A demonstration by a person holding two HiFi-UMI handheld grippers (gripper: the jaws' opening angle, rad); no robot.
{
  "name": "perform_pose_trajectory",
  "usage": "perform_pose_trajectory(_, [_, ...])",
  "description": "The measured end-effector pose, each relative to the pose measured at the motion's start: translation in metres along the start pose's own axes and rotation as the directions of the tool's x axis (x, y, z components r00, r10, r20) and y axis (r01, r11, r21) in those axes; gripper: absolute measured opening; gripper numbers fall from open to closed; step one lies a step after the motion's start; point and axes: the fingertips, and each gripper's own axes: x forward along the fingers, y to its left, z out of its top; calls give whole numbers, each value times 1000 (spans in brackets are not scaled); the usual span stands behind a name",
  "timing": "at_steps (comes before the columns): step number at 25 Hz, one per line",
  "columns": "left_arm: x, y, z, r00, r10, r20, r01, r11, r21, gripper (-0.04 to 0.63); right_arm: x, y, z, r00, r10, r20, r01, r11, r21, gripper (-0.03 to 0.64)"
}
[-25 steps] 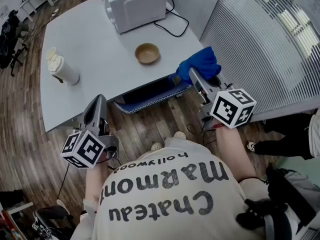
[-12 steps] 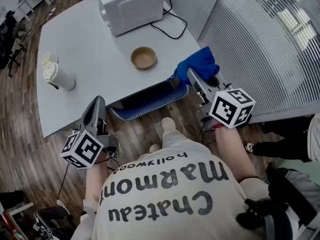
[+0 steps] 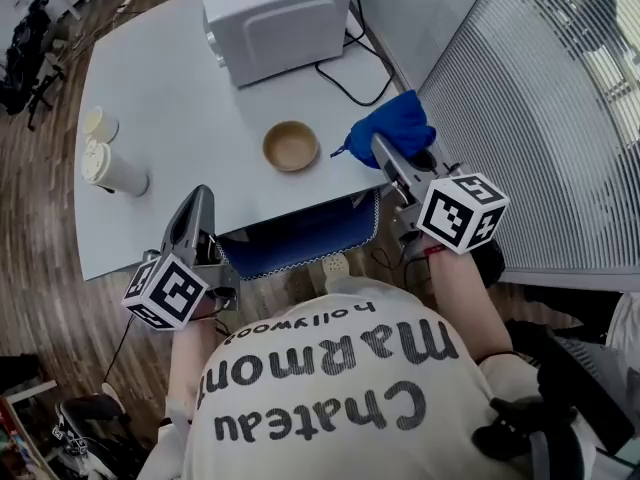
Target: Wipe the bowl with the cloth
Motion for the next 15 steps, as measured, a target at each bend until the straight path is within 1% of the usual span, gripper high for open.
perform_pose_trajectory(3, [23, 7, -2, 999, 47, 12, -47, 999, -11, 12, 25, -14, 5, 998, 53, -23, -53, 999, 2, 64])
perform_pose_trajectory(5, [42, 11, -8, 997, 79, -10, -79, 997, -16, 11, 42, -25, 6, 996, 82, -45, -82, 997, 5, 64])
perform_pose_trajectory(6, [52, 11, -13, 996, 84, -31, -85, 996, -15, 54, 50, -30, 6, 994, 95, -57, -95, 995, 9, 64])
perform_pose_trajectory(7, [63, 10, -19, 995, 85, -58, -86, 996, -11, 126, 58, -35, 5, 991, 110, -70, -109, 994, 14, 64])
perform_pose_trajectory(8, [72, 10, -25, 992, 91, -86, -91, 996, -1, 155, 65, -39, 5, 989, 126, -83, -125, 992, 18, 64])
perform_pose_trajectory(9, [82, 12, -31, 988, 105, -110, -104, 995, 12, 155, 72, -42, 5, 985, 142, -95, -141, 990, 21, 64])
perform_pose_trajectory(12, [108, 26, -52, 969, 167, -184, -159, 986, 56, 156, 92, -46, 3, 973, 193, -125, -191, 981, 24, 64])
perform_pose_trajectory(15, [135, 42, -77, 940, 203, -273, -190, 979, 74, 156, 116, -45, -3, 959, 245, -145, -244, 969, 28, 64])
